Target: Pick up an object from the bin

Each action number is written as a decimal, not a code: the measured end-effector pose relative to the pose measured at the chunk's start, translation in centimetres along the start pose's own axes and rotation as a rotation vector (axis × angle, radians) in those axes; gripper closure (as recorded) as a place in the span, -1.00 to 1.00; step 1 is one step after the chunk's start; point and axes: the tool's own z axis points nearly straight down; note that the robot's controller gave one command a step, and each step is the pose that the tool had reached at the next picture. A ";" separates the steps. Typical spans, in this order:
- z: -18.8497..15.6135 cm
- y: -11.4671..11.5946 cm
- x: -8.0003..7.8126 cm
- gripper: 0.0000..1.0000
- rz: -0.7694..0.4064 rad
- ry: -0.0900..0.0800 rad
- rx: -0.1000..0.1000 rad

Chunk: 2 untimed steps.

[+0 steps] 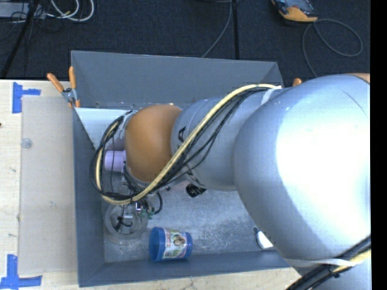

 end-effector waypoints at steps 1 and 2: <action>2.1 -0.1 0.0 1.00 -0.018 -0.005 -0.003; 1.8 -0.1 0.0 1.00 -0.021 -0.006 -0.003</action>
Offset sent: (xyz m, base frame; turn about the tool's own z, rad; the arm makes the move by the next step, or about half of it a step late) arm 0.0000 0.0000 0.0000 0.0000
